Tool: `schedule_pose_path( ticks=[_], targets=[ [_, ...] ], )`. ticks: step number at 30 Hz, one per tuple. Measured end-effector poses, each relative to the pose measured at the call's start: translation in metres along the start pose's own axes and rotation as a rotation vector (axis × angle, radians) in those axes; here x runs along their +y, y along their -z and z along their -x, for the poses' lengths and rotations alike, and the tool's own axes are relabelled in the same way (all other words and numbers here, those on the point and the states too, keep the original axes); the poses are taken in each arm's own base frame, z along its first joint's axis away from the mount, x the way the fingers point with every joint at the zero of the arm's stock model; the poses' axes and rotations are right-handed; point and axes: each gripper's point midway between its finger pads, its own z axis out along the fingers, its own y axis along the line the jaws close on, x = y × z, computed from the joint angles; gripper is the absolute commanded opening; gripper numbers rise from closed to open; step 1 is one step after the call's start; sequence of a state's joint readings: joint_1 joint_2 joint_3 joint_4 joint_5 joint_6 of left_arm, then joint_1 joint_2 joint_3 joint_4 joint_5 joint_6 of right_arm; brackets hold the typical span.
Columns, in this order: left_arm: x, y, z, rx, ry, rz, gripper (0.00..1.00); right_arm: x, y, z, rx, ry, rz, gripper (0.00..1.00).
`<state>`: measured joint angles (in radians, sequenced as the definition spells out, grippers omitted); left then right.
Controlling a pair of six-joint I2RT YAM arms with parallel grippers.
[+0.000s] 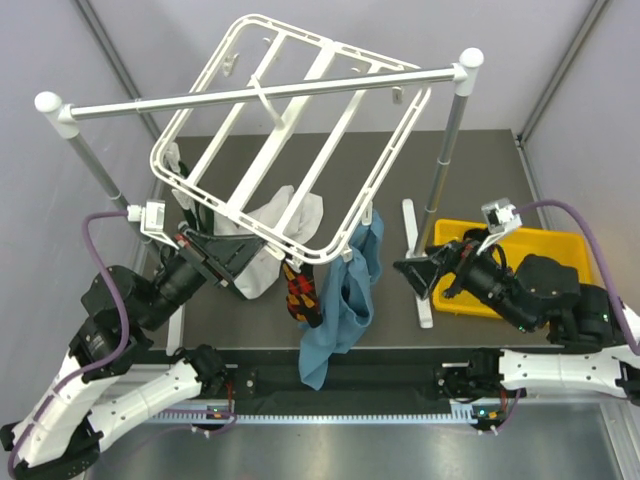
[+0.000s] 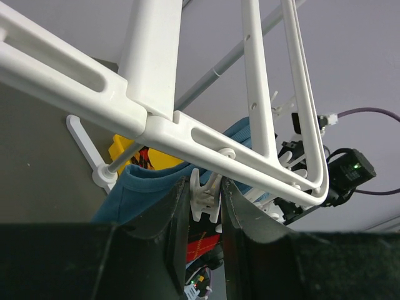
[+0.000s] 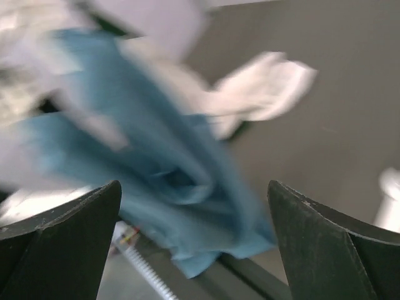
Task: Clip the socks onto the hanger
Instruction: Pick up the sock from the bin.
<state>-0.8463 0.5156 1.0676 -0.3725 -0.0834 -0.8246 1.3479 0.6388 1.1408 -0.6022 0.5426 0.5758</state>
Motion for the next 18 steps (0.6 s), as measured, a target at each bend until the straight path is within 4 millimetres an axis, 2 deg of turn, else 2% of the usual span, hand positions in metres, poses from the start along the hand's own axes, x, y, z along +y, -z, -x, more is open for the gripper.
schedule_pose_path(
  ticks=[4,6,10,14,16,18],
  targets=[
    [0.0,0.001,0.0,0.001,0.0,0.0,0.0,-0.087,0.012,-0.014,-0.063,-0.034,-0.425,0.85],
    [0.0,0.001,0.0,0.001,-0.002,0.0,0.0,-0.121,0.025,-0.023,-0.102,-0.071,-0.59,0.81],
    [-0.001,0.001,-0.002,0.009,-0.002,-0.007,0.0,-0.173,0.048,-0.022,-0.229,-0.116,-0.847,0.79],
    [-0.001,-0.001,-0.005,0.025,-0.002,-0.008,0.0,-0.209,0.064,-0.02,-0.258,-0.044,-1.059,0.82],
    [-0.001,-0.002,-0.007,0.031,-0.001,-0.008,0.0,-0.227,0.065,-0.027,-0.229,-0.016,-1.155,0.82],
    [-0.001,-0.002,-0.007,0.032,-0.001,-0.01,0.0,-0.256,0.068,-0.041,-0.17,-0.023,-1.274,0.82]
  ],
)
